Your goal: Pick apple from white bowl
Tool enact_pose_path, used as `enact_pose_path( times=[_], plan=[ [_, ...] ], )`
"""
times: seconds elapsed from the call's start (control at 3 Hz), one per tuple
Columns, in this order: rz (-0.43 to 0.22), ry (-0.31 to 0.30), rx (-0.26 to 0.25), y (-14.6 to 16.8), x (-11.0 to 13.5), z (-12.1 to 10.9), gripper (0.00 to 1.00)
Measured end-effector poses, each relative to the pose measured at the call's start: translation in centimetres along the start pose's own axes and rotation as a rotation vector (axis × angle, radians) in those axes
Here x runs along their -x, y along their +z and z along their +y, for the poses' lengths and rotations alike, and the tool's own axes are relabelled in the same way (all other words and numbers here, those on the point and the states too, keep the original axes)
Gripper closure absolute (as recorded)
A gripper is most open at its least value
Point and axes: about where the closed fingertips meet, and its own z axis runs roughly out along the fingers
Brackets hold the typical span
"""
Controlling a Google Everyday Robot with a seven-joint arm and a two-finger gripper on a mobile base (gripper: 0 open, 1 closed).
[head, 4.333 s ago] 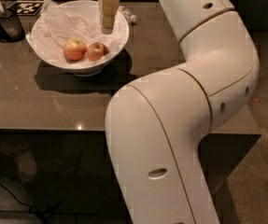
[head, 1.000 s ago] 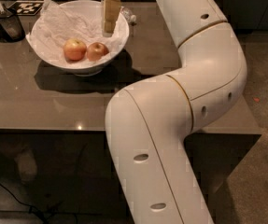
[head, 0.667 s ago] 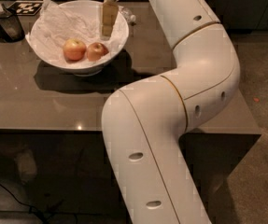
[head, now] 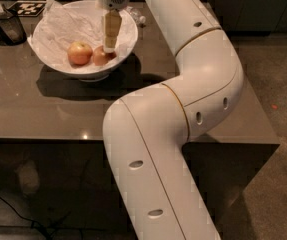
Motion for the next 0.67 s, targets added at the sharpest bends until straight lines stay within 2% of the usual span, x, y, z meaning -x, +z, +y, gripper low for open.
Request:
enact_pose_path(
  times=[0.67],
  plan=[
    [-0.011, 0.022, 0.035, 2.4, -0.6, 0.2, 0.12]
  ],
)
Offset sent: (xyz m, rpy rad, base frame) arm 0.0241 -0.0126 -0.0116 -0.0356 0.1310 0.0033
